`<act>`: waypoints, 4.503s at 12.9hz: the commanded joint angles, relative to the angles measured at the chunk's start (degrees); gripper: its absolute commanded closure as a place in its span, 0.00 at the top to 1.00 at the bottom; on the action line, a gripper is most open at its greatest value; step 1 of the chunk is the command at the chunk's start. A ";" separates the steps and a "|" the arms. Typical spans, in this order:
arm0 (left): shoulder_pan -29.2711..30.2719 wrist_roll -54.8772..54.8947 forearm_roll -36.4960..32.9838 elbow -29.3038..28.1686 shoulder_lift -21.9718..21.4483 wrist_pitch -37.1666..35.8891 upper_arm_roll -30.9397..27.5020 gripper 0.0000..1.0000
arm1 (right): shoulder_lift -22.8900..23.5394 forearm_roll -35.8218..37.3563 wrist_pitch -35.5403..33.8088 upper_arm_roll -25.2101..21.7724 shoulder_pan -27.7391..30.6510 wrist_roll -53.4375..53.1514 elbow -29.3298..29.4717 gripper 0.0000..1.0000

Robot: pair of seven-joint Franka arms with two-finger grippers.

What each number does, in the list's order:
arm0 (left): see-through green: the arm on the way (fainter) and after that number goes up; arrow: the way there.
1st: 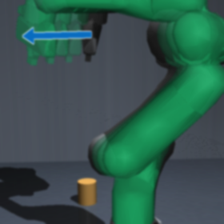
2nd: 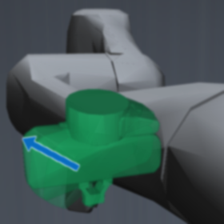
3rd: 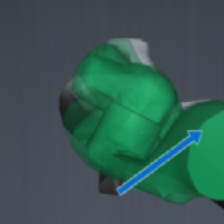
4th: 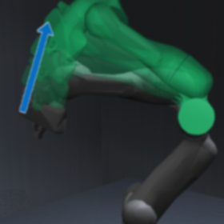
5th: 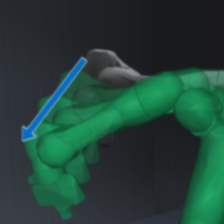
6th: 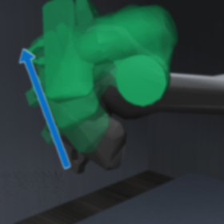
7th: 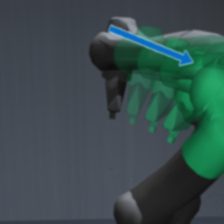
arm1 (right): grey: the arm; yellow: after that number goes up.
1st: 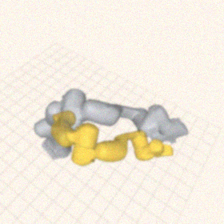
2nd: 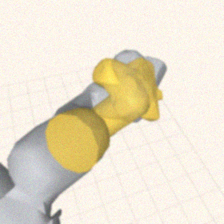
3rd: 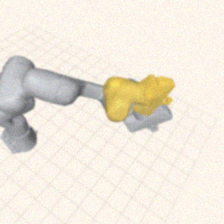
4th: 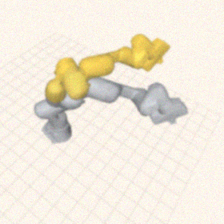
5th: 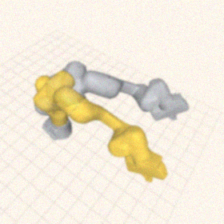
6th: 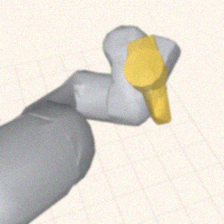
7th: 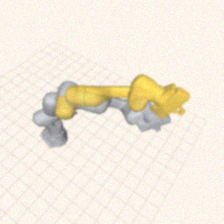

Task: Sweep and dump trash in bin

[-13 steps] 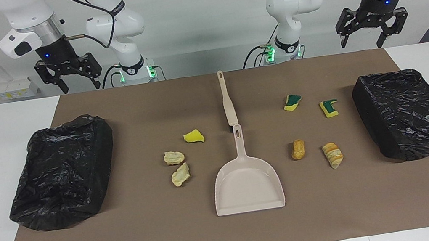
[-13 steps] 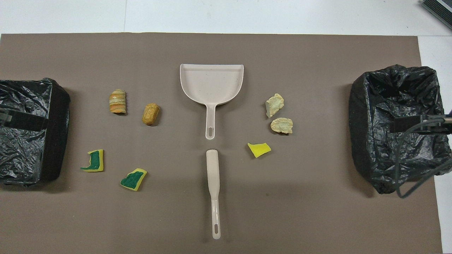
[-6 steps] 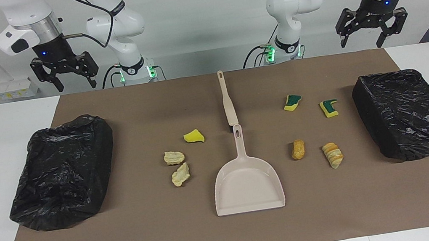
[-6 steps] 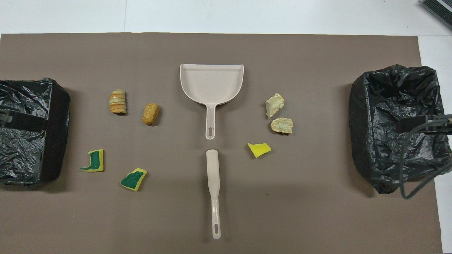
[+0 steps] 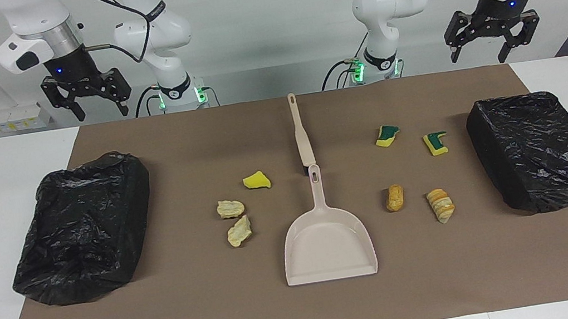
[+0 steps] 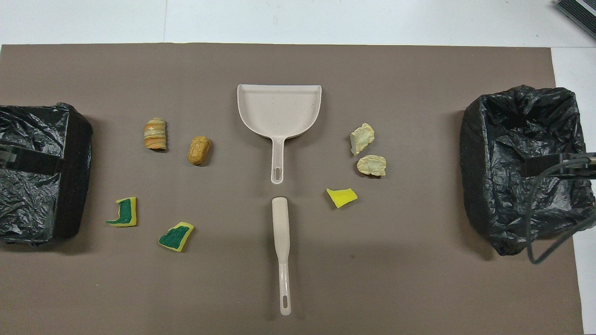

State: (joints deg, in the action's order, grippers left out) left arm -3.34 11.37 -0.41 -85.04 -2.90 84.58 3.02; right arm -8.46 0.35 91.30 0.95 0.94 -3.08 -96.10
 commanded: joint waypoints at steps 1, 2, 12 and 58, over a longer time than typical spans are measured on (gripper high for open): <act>-0.35 -1.60 0.67 -1.10 -1.14 -0.29 0.06 1.00 | 0.37 -0.09 -1.21 0.28 0.47 -0.17 0.83 1.00; -0.61 -3.18 0.76 -1.18 -1.14 -0.12 0.06 1.00 | 0.29 -0.08 -1.21 0.37 0.38 -0.17 0.74 1.00; -2.81 -4.42 0.93 -1.10 -1.05 1.02 1.55 1.00 | -0.33 -0.52 -2.00 0.11 0.55 -0.17 -0.75 1.00; -41.32 -46.02 3.05 -46.55 -2.37 34.45 1.64 0.00 | 8.71 -0.25 5.99 -0.16 -1.82 2.65 -6.48 1.00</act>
State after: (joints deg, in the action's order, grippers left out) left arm -46.66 -36.80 3.56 -133.72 -3.62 124.45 5.05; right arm -0.55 0.38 96.94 0.62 -1.20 -0.24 -104.14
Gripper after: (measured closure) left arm 0.740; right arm 0.000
